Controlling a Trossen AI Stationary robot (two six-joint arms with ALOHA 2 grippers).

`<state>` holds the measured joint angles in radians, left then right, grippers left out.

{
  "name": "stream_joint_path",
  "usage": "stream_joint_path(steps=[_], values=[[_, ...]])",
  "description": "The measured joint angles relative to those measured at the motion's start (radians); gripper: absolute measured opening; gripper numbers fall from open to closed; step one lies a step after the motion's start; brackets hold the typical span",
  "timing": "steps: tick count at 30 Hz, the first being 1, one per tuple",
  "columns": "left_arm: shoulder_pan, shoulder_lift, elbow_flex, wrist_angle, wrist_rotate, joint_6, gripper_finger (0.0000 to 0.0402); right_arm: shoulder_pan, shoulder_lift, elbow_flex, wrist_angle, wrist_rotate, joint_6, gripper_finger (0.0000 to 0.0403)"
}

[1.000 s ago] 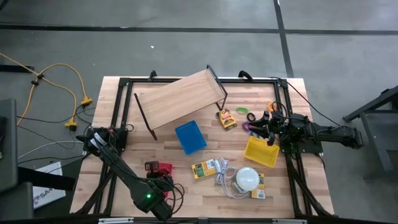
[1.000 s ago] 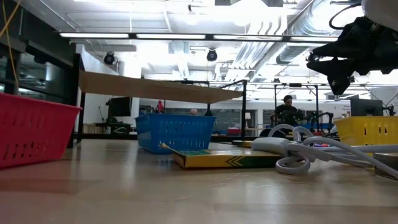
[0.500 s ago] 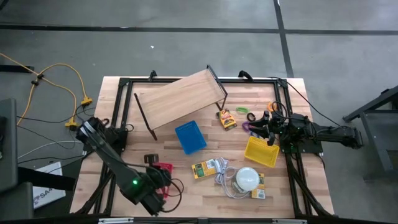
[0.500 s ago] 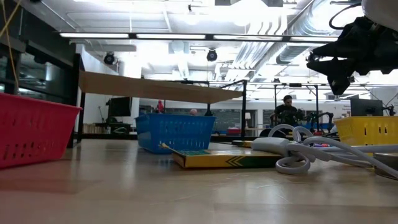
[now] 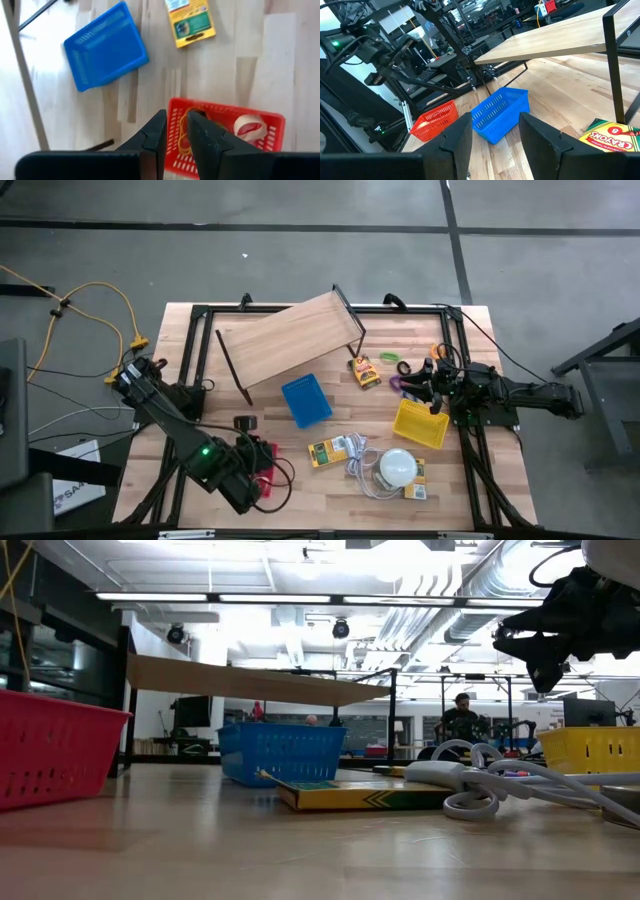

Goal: Pick & Place Office Desk Supplies
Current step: Put the yellow pack of crayon into the blue bin

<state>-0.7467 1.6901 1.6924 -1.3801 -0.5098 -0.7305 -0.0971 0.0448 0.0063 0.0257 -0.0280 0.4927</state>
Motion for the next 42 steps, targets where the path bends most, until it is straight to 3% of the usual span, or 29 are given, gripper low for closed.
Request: stream_joint_path(steps=[14,37,42], values=[[0.016,-0.026,-0.01,0.088,-0.129,0.139,0.007,0.0,0.0,0.0,0.0,0.0,0.0,0.015],[0.048,-0.028,-0.161,0.451,0.036,0.725,0.007,0.0,0.0,0.0,0.0,0.0,0.0,0.015],[0.084,-0.026,-0.202,0.552,0.124,0.82,0.007,0.0,0.0,0.0,0.0,0.0,0.0,0.015]])
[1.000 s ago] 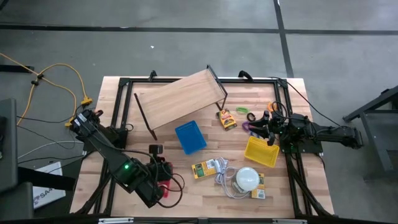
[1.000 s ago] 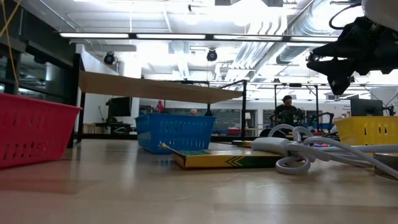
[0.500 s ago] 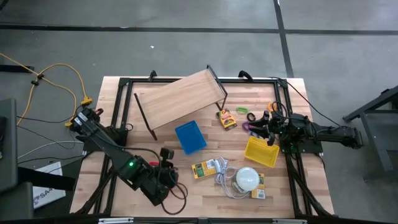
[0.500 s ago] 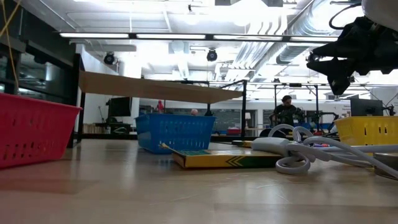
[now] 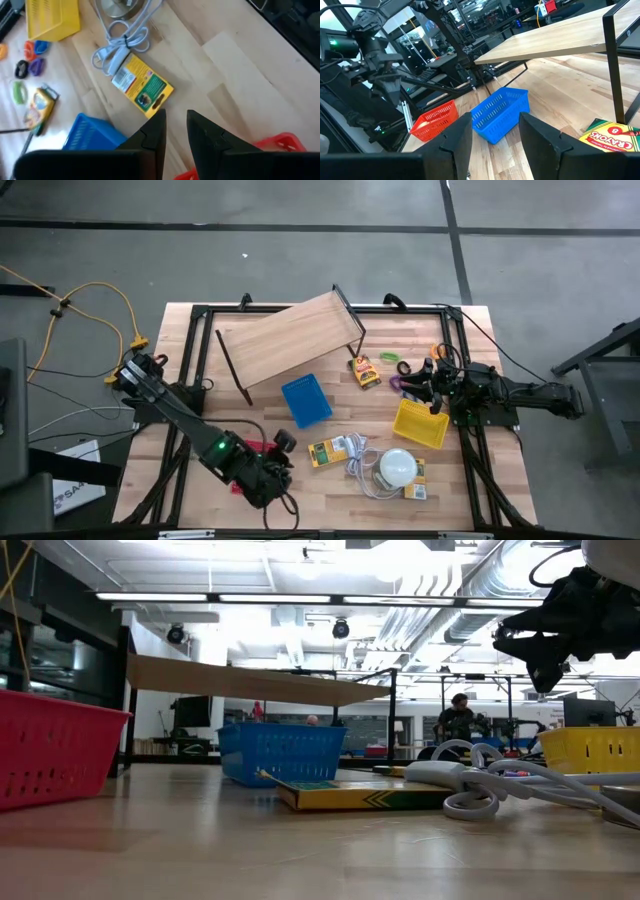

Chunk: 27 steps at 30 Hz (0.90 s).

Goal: Pick & Place Office Desk Supplies
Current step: Put the yellow pack of crayon into the blue bin

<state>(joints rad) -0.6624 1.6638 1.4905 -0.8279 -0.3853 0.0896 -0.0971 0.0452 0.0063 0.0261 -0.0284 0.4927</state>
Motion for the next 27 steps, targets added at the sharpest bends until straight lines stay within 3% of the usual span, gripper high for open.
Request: stream_joint_path(steps=[10,27], values=[[0.08,0.014,-0.016,0.017,0.035,0.073,0.007,0.0,0.0,0.0,0.0,0.0,0.0,0.015],[0.106,0.196,-0.016,0.172,0.04,0.288,0.0069,0.0,0.0,0.0,0.0,0.0,0.0,0.015]])
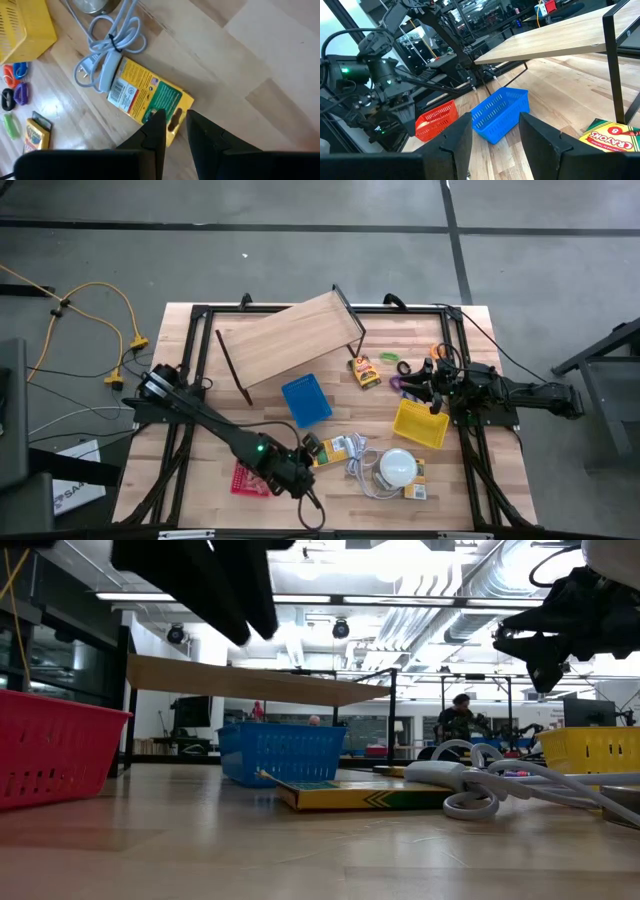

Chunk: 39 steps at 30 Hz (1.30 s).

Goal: Pick & Place Office Desk Supplies
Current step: Put the yellow pack of crayon into the blue bin

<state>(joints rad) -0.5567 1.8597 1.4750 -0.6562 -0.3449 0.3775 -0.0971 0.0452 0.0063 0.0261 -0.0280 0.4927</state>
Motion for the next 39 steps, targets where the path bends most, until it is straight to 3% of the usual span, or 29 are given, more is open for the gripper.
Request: stream_joint_path(steps=[15,24,39], values=[[0.011,0.071,0.0,0.058,-0.015,-0.113,0.0069,0.0,0.0,0.0,0.0,0.0,0.0,0.015],[-0.024,0.121,0.002,0.094,-0.146,-0.204,0.0069,0.0,0.0,0.0,0.001,0.0,0.0,0.015],[-0.08,0.166,0.001,0.132,-0.195,-0.276,0.0069,0.0,0.003,0.0,0.001,0.0,0.0,0.015]])
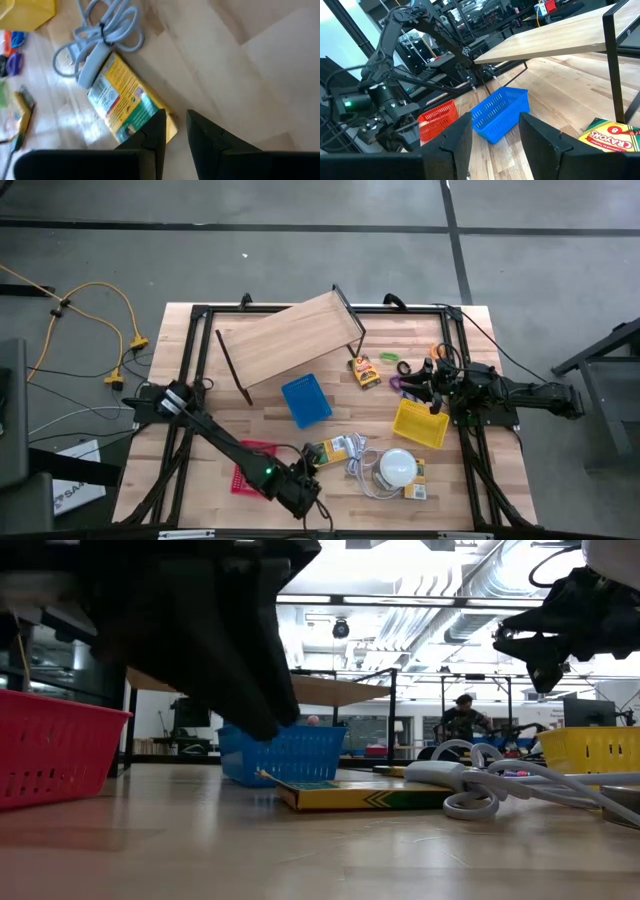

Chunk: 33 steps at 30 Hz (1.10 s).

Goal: Pick & Place Office Desk Supplies
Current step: Put the yellow pack of crayon into the blue bin

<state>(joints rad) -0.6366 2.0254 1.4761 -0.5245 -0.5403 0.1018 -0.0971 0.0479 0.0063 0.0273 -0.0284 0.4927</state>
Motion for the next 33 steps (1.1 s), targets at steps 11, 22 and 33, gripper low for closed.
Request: stream_joint_path(steps=[11,22,33], values=[[-0.037,0.034,0.025,-0.009,-0.083,-0.095,0.0069,0.0,0.0,0.0,-0.001,0.0,0.0,0.015],[-0.011,0.068,0.029,-0.027,-0.065,-0.127,0.0069,0.0,0.001,0.0,-0.001,0.0,0.0,0.015],[-0.017,0.1,0.029,-0.027,-0.088,-0.107,0.0069,0.0,0.002,0.0,0.0,0.0,0.0,0.015]])
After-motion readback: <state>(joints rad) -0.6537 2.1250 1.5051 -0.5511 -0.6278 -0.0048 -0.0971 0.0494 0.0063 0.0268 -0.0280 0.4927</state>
